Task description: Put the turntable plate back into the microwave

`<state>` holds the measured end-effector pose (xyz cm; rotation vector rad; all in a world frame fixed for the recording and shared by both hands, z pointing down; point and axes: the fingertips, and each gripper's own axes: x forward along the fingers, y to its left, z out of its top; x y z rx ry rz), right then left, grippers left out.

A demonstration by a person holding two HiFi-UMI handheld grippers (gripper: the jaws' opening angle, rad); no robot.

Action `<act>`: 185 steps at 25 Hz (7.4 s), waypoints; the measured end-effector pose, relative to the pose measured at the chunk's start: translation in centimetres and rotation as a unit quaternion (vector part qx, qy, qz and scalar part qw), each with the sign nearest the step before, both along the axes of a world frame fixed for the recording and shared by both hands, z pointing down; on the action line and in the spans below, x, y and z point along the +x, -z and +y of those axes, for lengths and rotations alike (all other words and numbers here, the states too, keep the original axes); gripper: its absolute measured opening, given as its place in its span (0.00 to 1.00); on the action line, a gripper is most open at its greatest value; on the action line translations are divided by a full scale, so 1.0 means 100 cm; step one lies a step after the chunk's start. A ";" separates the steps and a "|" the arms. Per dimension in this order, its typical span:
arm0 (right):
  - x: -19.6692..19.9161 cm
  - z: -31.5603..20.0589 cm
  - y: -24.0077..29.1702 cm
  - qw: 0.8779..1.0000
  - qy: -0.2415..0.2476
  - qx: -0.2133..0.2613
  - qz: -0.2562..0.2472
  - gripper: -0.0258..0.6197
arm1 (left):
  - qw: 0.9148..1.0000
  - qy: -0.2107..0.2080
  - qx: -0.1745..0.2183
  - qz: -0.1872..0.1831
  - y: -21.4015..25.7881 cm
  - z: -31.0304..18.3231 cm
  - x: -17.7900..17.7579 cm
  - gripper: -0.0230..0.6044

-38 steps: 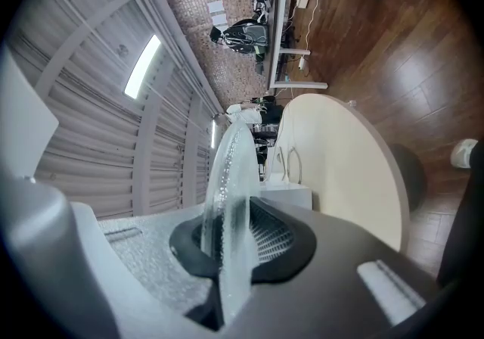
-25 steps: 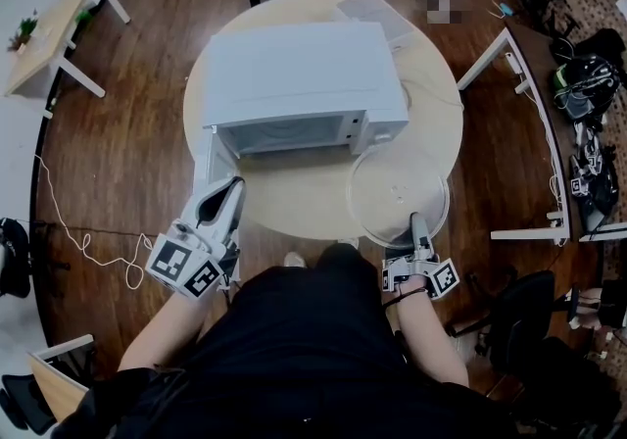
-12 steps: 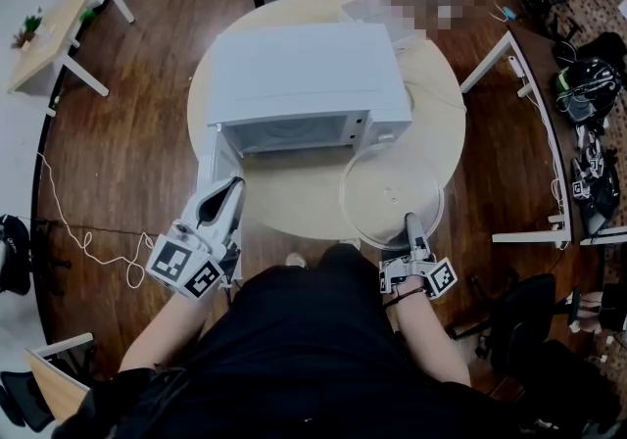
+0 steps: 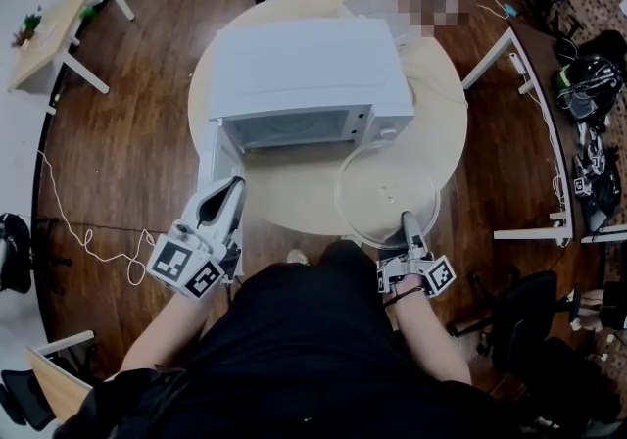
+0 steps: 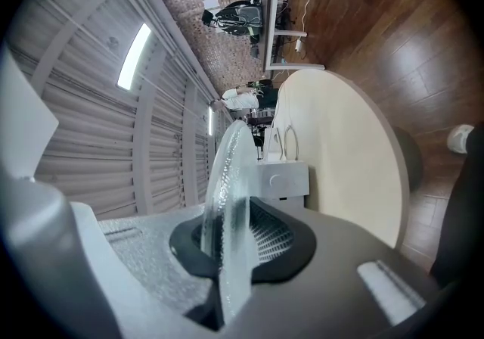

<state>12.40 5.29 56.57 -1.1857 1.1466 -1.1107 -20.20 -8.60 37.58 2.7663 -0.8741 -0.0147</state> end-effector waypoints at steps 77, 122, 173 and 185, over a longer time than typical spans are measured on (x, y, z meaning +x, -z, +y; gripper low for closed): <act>-0.102 -0.070 0.031 0.977 0.211 0.021 -0.008 0.09 | 0.998 0.046 -0.018 0.034 0.000 -0.005 -0.007 0.05; -0.135 -0.154 0.017 0.944 0.329 0.006 -0.033 0.09 | 0.985 0.174 -0.014 0.000 0.001 -0.012 -0.035 0.05; -0.162 -0.198 0.006 0.945 0.325 0.006 -0.028 0.09 | 0.989 0.147 -0.011 -0.006 0.006 -0.049 -0.034 0.05; -0.152 -0.200 0.000 0.947 0.319 -0.008 -0.033 0.09 | 0.989 0.148 0.013 -0.012 0.008 -0.067 -0.016 0.05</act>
